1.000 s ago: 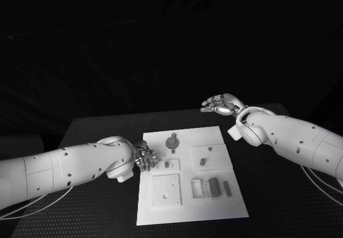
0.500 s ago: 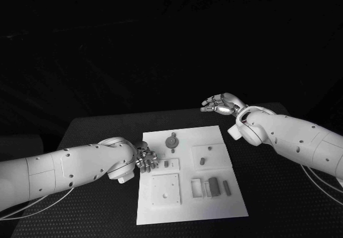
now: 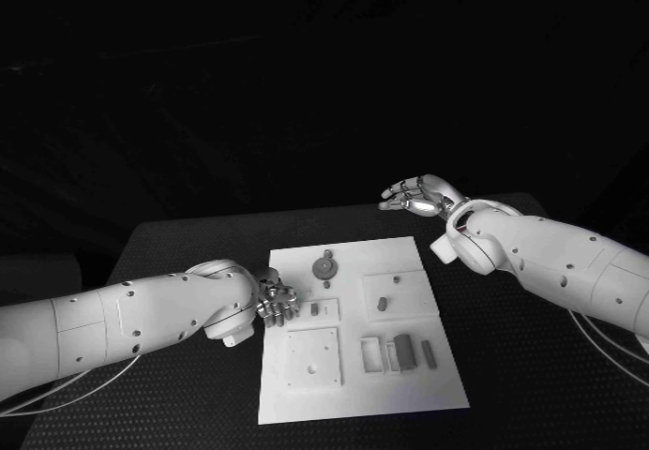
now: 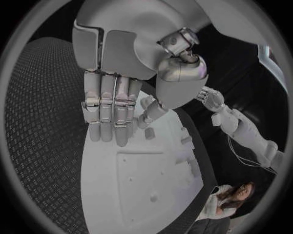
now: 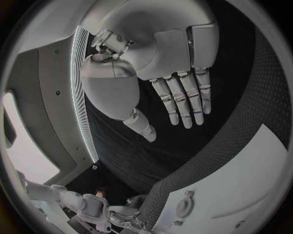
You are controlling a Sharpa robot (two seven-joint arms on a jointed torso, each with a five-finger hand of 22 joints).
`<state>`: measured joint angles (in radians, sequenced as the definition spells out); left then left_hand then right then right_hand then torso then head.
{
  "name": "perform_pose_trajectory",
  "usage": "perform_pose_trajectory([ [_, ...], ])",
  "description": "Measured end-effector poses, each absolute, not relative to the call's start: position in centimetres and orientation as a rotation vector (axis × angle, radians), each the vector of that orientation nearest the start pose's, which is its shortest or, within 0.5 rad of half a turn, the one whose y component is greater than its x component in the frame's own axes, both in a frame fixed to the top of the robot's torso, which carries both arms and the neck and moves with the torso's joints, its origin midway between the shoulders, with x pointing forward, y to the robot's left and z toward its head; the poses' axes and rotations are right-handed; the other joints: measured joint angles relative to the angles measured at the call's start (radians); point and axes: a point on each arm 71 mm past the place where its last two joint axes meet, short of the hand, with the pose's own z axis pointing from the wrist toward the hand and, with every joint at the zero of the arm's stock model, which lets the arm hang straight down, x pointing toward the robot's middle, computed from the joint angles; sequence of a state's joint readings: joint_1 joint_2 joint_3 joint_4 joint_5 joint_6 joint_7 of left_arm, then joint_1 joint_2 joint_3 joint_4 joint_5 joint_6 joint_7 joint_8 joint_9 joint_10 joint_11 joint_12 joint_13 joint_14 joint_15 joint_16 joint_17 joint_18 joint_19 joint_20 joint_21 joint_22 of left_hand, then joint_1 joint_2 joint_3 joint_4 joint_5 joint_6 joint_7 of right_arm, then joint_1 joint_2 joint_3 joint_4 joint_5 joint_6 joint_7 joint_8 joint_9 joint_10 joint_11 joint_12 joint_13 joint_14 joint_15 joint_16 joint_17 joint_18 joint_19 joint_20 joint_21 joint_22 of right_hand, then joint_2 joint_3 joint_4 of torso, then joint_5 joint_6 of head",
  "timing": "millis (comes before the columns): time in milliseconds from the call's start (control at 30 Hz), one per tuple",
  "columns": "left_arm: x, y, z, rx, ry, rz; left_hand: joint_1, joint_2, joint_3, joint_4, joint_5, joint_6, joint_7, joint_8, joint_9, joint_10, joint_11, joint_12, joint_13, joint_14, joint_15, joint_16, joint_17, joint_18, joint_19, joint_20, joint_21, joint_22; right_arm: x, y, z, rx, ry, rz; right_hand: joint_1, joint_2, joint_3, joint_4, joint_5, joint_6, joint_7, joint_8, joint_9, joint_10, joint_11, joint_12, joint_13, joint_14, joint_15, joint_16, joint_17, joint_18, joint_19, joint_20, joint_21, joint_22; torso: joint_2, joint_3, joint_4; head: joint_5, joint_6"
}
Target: Assemble the parts on the task board
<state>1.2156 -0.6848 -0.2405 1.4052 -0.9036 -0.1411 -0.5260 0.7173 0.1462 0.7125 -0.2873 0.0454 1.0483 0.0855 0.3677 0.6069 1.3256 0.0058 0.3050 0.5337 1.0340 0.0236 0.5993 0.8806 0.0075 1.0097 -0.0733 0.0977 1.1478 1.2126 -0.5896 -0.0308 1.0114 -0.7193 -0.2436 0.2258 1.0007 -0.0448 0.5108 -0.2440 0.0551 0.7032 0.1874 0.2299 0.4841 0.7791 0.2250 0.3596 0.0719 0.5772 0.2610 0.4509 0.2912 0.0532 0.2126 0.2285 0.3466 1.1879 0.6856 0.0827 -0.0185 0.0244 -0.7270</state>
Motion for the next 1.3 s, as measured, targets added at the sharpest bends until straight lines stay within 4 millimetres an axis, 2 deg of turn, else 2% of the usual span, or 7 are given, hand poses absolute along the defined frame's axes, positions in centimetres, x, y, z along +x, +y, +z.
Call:
perform_pose_trajectory([
  [1300,46.92,18.04,-29.12,-0.377,2.350,-0.383,0.001,0.001,0.004,-0.004,0.000,-0.002,0.002,-0.005,0.000,0.005,-0.002,0.008,0.007,0.000,0.000,0.015,-0.006,0.000,0.000,0.000,0.008,0.018,57.09,-22.28,-20.03,0.478,1.630,1.013,0.000,0.000,-0.003,0.003,0.000,0.000,0.000,0.003,-0.002,0.000,0.000,0.000,-0.001,0.000,0.000,0.000,0.002,0.000,-0.004,-0.003,0.000,0.003,0.000,0.0000,-0.0009,-0.003,-0.005],
])
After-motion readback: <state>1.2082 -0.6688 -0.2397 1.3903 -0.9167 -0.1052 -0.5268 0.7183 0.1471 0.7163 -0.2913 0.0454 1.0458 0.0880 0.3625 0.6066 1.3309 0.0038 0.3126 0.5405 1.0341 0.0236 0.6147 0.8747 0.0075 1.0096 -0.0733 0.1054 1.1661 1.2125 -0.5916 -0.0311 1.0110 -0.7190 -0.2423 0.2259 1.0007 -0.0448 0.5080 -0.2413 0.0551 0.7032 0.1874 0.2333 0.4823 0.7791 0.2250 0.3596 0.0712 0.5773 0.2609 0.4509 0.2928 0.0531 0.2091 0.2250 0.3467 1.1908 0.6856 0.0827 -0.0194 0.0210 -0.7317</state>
